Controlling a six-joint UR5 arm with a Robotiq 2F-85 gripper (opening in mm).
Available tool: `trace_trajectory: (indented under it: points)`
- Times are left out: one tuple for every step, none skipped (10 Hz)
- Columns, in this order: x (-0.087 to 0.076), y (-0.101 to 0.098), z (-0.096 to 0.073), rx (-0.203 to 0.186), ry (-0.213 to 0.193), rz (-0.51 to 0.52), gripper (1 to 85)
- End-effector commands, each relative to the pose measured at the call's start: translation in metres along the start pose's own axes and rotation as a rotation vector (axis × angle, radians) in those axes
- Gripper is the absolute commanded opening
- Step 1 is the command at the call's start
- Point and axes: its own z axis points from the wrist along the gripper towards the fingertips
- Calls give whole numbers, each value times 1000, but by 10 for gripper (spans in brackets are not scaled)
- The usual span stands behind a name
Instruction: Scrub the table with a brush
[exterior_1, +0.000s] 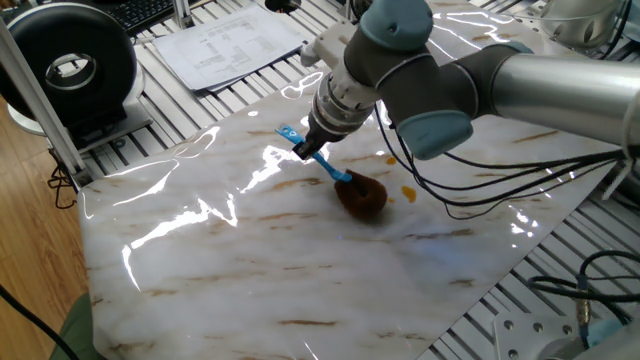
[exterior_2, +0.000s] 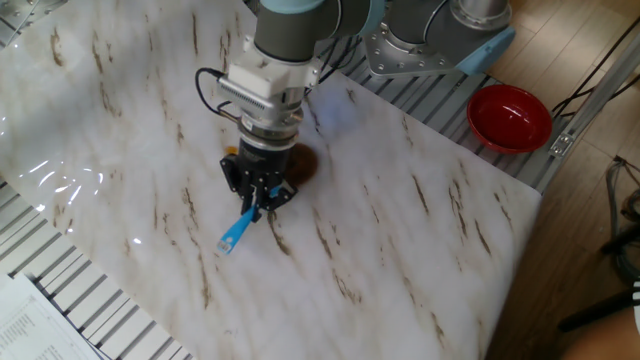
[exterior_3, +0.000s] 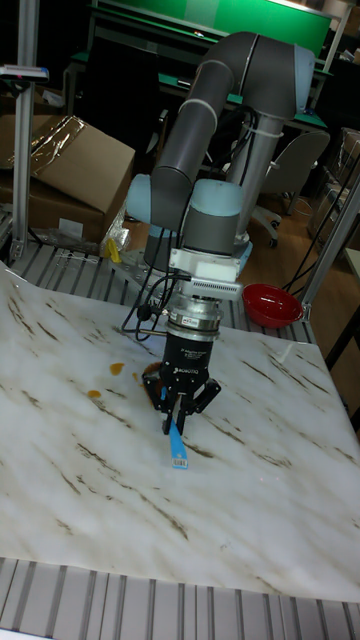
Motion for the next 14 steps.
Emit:
trace_trajectory:
  points:
    - [6,-2,-6,-24,-30,29,10]
    - [12,-15,-6,-4,-33,-5,10]
    - [18,-27,-7,9,-31,-32,10]
    - [23,-36,-9,13,-26,-48,10]
    - [27,-41,-10,12,-26,-59,10]
    - [29,-46,-10,22,-27,-75,10]
    - [30,-54,-11,43,-31,-98,10]
    - [30,-60,-11,62,-35,-120,10]
    - [30,-58,-11,53,-38,-116,10]
    - [29,-49,-11,22,-42,-93,10]
    - [26,-35,-10,-14,-50,-63,10]
    - [19,-28,-9,-17,-55,-51,10]
    - [9,-21,-9,-15,-55,-36,10]
    - [0,-15,-9,-7,-47,-27,10]
